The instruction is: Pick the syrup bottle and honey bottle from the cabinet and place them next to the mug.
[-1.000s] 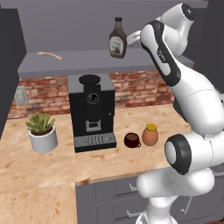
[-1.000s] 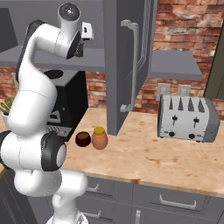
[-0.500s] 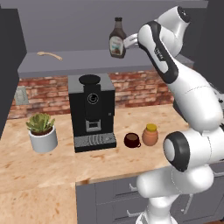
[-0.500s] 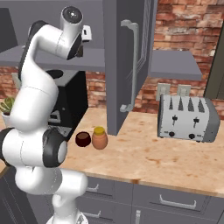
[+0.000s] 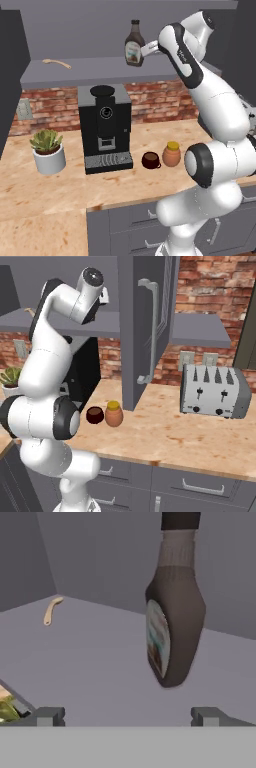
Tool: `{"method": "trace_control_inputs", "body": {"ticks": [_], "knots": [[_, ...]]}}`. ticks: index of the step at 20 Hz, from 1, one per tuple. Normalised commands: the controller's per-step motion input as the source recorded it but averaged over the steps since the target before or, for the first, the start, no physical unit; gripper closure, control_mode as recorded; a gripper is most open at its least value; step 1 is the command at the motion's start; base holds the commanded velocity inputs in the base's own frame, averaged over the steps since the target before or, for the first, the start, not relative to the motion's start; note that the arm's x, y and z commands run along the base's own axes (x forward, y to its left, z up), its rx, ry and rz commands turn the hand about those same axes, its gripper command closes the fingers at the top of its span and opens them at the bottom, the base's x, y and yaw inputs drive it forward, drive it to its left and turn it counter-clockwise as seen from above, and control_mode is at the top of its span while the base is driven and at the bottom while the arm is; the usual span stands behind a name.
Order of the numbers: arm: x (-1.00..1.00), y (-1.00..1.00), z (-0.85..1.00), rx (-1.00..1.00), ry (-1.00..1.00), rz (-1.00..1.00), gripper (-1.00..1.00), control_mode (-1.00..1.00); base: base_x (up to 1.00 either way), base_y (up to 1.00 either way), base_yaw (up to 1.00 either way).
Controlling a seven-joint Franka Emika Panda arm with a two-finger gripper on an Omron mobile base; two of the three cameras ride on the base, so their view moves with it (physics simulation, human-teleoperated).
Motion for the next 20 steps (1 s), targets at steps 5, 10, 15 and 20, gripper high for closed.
{"method": "trace_control_inputs", "body": {"ticks": [5,10,15,20], "knots": [[0.12,-0.26,0.00,0.00,0.00,0.07,-1.00,-1.00,0.00,0.00,0.00],[0.02,-0.05,0.00,0.00,0.00,0.01,-1.00,-1.00,0.00,0.00,0.00],[0.26,0.05,0.00,0.00,0.00,0.00,-1.00,-1.00,0.00,0.00,0.00],[0.35,0.17,0.00,0.00,0.00,0.00,-1.00,-1.00,0.00,0.00,0.00]]}}
